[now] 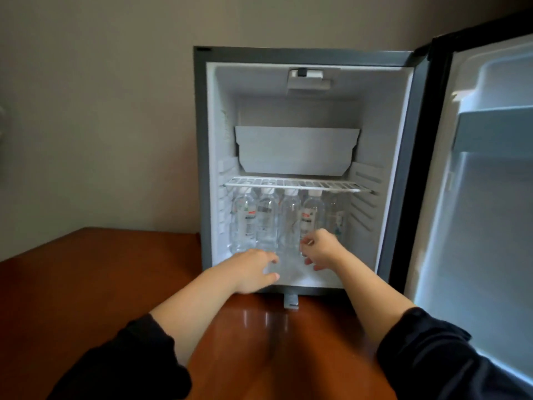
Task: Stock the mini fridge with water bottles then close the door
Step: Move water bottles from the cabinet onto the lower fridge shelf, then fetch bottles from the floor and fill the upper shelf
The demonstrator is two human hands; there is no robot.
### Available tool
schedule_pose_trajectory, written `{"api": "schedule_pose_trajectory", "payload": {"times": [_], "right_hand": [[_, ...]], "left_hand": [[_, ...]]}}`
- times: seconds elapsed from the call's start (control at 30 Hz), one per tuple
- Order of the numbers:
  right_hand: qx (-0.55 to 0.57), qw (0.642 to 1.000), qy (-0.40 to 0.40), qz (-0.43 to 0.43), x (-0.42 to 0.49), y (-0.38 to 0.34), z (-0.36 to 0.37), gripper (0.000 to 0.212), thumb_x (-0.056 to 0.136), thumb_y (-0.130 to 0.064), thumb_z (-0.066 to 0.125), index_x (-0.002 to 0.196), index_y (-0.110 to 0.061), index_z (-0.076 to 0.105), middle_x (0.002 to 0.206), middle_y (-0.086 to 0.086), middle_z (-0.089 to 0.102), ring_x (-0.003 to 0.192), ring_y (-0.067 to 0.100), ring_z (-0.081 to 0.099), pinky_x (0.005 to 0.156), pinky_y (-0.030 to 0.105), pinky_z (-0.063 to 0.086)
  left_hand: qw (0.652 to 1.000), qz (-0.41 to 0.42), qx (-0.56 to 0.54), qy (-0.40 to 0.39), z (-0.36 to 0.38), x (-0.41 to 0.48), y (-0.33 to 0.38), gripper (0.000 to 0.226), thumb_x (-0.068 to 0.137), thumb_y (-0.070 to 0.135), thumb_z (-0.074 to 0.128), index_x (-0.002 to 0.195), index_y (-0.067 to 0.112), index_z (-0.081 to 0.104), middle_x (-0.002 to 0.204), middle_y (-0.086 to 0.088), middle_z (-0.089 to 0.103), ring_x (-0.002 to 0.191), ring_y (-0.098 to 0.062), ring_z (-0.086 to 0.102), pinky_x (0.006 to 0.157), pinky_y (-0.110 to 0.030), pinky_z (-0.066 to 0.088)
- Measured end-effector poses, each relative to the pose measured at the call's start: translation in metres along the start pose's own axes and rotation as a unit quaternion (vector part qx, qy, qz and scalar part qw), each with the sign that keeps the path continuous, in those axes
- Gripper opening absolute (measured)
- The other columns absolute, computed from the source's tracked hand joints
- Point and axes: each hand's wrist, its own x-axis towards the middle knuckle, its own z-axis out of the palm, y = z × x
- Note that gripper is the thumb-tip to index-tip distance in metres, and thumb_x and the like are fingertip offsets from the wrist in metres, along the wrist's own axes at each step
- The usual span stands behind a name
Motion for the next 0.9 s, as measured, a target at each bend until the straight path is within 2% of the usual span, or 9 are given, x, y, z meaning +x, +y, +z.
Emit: {"api": "schedule_pose_trajectory", "payload": {"times": [0.1,0.23,0.37,0.47,0.63,0.8,0.9], "right_hand": [[0.000,0.997,-0.067,-0.042,-0.028,-0.014,0.013,0.018,0.094,-0.014,0.050,0.106,-0.006,0.061,0.095,0.013,0.062,0.078,0.023,0.065,0.064,0.031,0.054],[-0.010,0.986,-0.142,-0.082,-0.058,-0.027,0.036,0.008,0.093,-0.014,0.052,0.095,-0.013,0.059,0.092,0.011,0.062,0.079,0.023,0.065,0.063,0.029,0.053],[-0.009,0.977,-0.173,-0.125,-0.082,-0.046,0.062,0.017,0.094,-0.016,0.053,0.107,-0.009,0.062,0.090,0.009,0.061,0.075,0.021,0.062,0.057,0.024,0.048],[-0.021,0.966,-0.183,-0.181,-0.095,-0.065,0.088,0.009,0.092,-0.014,0.056,0.096,-0.012,0.063,0.086,0.007,0.060,0.075,0.018,0.058,0.053,0.017,0.044],[0.005,0.942,-0.264,-0.205,-0.116,-0.106,0.143,0.006,0.093,-0.011,0.051,0.091,-0.013,0.056,0.080,0.002,0.058,0.064,0.014,0.061,0.055,0.024,0.046],[-0.017,0.911,-0.325,-0.254,-0.140,-0.159,0.199,0.008,0.095,-0.015,0.050,0.099,-0.015,0.057,0.096,0.002,0.060,0.080,0.015,0.064,0.068,0.025,0.053],[-0.016,0.891,-0.355,-0.283,-0.158,-0.188,0.236,0.009,0.095,-0.017,0.051,0.101,-0.019,0.058,0.099,0.000,0.061,0.084,0.013,0.064,0.067,0.022,0.054]], "left_hand": [[0.999,-0.041,-0.009,-0.008,-0.007,-0.041,-0.012,0.048,0.093,0.039,0.047,0.137,0.021,0.042,0.142,-0.006,0.045,0.128,-0.024,0.044,0.105,-0.033,0.036],[0.995,-0.093,0.013,-0.026,-0.012,-0.096,-0.029,0.043,0.094,0.039,0.046,0.131,0.017,0.048,0.130,-0.008,0.054,0.118,-0.024,0.050,0.096,-0.031,0.040],[0.988,-0.144,0.020,-0.043,-0.011,-0.142,-0.047,0.045,0.095,0.038,0.045,0.134,0.018,0.046,0.135,-0.005,0.051,0.123,-0.022,0.049,0.101,-0.033,0.039],[0.981,-0.185,0.013,-0.051,-0.009,-0.173,-0.061,0.046,0.095,0.039,0.045,0.137,0.021,0.042,0.140,-0.003,0.048,0.127,-0.021,0.046,0.104,-0.034,0.040],[0.963,-0.262,0.024,-0.051,-0.007,-0.226,-0.090,0.047,0.094,0.042,0.046,0.136,0.022,0.042,0.140,-0.004,0.047,0.126,-0.022,0.046,0.104,-0.036,0.040],[0.937,-0.346,0.027,-0.038,-0.004,-0.288,-0.119,0.046,0.094,0.042,0.045,0.136,0.023,0.041,0.139,-0.004,0.046,0.125,-0.022,0.046,0.100,-0.033,0.040],[0.919,-0.392,0.014,-0.029,0.002,-0.329,-0.138,0.047,0.093,0.044,0.046,0.134,0.022,0.043,0.137,-0.003,0.049,0.123,-0.021,0.048,0.101,-0.034,0.042]]}}
